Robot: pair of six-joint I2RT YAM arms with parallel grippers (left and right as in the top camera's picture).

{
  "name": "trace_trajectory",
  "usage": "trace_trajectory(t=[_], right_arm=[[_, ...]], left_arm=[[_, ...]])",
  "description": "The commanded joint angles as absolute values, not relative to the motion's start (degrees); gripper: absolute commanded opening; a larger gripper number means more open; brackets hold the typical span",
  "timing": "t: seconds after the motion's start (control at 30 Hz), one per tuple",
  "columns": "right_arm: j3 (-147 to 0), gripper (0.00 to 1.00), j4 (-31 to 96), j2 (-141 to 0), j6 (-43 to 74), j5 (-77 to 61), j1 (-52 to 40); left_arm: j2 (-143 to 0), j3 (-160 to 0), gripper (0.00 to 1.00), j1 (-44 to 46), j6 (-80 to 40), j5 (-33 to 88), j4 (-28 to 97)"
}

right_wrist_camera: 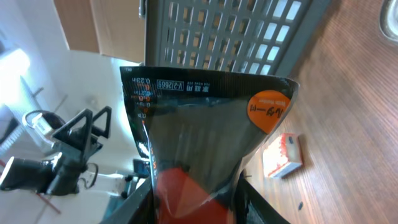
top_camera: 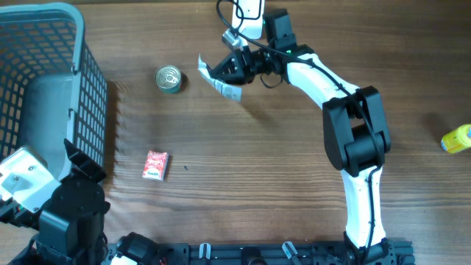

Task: Scan the item barcode
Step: 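Lift the pack and carry it toward the white scanner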

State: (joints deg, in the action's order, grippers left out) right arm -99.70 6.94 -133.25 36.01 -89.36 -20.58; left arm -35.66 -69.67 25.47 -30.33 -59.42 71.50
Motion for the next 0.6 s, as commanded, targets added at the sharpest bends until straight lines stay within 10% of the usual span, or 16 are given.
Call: trace_trajectory(t=[0.0,0.2,0.57], right_arm=[[-100.33,0.13,-12.14,-134.37,67.09,-92.95,-20.75],[-100.33,0.12,-40.8,-134.39,93.82,-91.74,-20.6],[-100.33,0.1,-56.14,-134.39,112.99,-90.0,-19.55]], left_arm=[[-35.62,-70.3,1.0,25.21,-30.48,-58.89,71.48],[-35.62,-70.3,1.0,25.21,-30.5,-58.3,71.66],[-35.62,-70.3,1.0,25.21,-30.48,-57.45,71.7]])
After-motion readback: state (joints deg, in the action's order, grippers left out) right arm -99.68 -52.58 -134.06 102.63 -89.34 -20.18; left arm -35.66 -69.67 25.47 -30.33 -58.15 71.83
